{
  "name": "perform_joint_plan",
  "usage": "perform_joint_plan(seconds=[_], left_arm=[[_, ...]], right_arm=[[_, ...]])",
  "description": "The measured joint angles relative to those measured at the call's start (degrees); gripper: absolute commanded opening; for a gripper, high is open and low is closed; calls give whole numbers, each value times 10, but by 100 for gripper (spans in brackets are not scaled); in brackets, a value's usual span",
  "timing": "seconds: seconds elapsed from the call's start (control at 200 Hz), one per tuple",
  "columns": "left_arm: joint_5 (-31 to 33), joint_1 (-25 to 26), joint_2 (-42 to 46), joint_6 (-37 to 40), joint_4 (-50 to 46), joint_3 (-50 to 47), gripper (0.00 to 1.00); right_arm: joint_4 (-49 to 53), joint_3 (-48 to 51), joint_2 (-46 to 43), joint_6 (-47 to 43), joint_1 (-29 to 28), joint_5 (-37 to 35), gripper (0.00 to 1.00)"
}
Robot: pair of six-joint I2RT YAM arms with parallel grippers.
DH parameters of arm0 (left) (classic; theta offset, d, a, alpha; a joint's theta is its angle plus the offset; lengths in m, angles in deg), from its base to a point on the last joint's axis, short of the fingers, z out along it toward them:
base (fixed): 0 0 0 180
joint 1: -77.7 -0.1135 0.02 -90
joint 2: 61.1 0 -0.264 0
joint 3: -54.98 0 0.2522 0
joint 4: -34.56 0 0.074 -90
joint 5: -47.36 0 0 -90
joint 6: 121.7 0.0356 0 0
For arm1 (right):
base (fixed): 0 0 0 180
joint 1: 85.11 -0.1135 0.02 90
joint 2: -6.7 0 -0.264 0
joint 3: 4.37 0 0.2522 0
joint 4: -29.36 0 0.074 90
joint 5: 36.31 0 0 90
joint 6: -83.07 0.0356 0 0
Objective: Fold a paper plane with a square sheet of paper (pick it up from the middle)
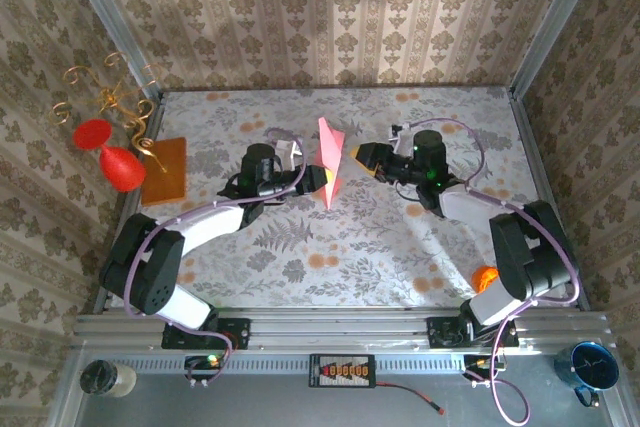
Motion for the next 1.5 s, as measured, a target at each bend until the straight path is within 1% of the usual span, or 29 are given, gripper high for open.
perform_joint_plan(seconds=[0.225,0.36,0.535,0.655,0.775,0.92,1.175,1.35,1.5], left_arm=[[72,0,17,116,-180,70,12],[139,7,17,196,-294,131,13],[256,50,-5,302,-410,207,13],[348,83,-44,358,-469,246,12],[448,115,-93,404,-515,272,11],[540,144,-151,444,-556,300,11],[662,178,-239,475,-600,351,11],[737,193,-294,476,-622,378,11],[783,206,-314,476,-628,378,11]], right_arm=[[111,1,-69,-69,21,-53,54],[182,1,-113,-115,28,-90,56],[244,2,-156,-149,35,-150,58],[267,10,-175,-153,45,-188,58],[284,28,-182,-152,62,-211,58],[300,42,-184,-149,80,-226,58],[304,43,-194,-148,92,-232,58],[304,49,-197,-146,103,-235,58],[308,57,-197,-144,105,-235,58]])
